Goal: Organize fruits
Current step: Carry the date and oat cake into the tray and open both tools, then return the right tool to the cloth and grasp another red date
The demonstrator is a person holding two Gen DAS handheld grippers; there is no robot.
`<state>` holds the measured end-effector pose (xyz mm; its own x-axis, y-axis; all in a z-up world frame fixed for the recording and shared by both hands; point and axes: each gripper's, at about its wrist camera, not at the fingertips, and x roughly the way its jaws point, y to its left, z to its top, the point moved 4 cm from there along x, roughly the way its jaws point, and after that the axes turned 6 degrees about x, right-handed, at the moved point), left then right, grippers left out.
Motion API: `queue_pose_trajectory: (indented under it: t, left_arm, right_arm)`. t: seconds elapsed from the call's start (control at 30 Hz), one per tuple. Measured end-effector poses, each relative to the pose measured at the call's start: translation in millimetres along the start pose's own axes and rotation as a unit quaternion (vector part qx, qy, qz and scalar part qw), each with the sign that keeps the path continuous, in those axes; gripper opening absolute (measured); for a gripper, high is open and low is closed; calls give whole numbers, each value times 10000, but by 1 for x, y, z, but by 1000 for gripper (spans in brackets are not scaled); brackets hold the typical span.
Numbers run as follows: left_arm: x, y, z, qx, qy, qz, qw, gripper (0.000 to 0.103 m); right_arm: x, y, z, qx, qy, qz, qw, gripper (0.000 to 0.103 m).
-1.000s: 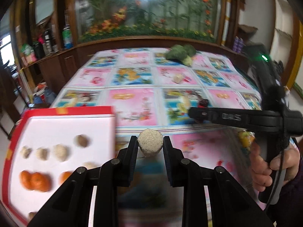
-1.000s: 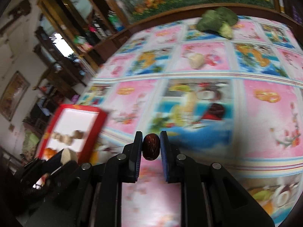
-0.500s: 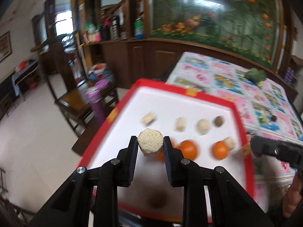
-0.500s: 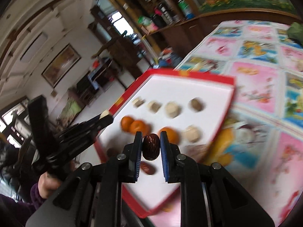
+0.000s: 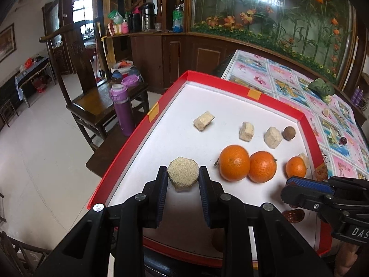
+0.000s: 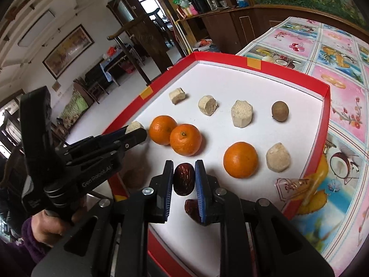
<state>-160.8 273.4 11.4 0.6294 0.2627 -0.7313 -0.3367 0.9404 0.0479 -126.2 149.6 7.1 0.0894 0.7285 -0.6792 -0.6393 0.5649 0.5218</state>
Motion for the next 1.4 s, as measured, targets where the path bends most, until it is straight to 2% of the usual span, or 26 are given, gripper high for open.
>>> queue_pose_trajectory:
  t: [0.1, 0.17, 0.23, 0.43, 0.67, 0.8, 0.87, 0.9, 0.97, 1.07, 1.17, 1.3, 1.4]
  left_arm:
    - [0, 1, -2, 13, 32, 15, 10000, 30]
    - [-2, 2, -2, -7, 6, 22, 10000, 54]
    - [-3, 2, -1, -36, -19, 31, 10000, 61]
    - [-10, 1, 5, -67, -65, 41, 9999, 64]
    - [-25, -32, 19, 270, -231, -44, 9994, 71]
    - [-35, -60, 28, 608, -331, -189, 9974, 75]
    - [-39, -76, 33, 809, -392, -245, 9957, 77]
    - [-41, -85, 35, 913, -405, -288, 9946, 77]
    - [-43, -104, 39, 1084, -416, -421, 9923, 77]
    - [-44, -129, 44, 1267, -409, -630, 9891, 77]
    - [-45, -156, 50, 1420, -363, -898, 9851, 77]
    - [-46, -194, 58, 1748, -389, -1078, 9779, 77]
    - [-45, -217, 62, 1933, -404, -1158, 9734, 77]
  right_arm:
    - [7, 3, -1, -97, 106, -99, 9998, 21]
    - [10, 5, -3, -142, 192, -85, 9997, 21]
    - [8, 6, -3, -151, 194, -52, 9997, 21]
    - [-24, -2, 4, -156, -263, 109, 9995, 21]
    - [-75, -56, 13, 238, -799, -268, 9962, 22]
    - [-116, -114, 16, 461, -1154, -900, 9882, 24]
    - [-136, -147, 17, 638, -1315, -1317, 9804, 30]
    - [-146, -165, 18, 719, -1410, -1581, 9747, 36]
    - [-169, -210, 18, 960, -1590, -2142, 9590, 41]
    - [-182, -254, 19, 1216, -1573, -2518, 9471, 42]
    - [-177, -283, 18, 1375, -1346, -2551, 9476, 42]
    - [-170, -286, 21, 1201, -1242, -2401, 9552, 42]
    - [-161, -283, 22, 1132, -1138, -2442, 9563, 42]
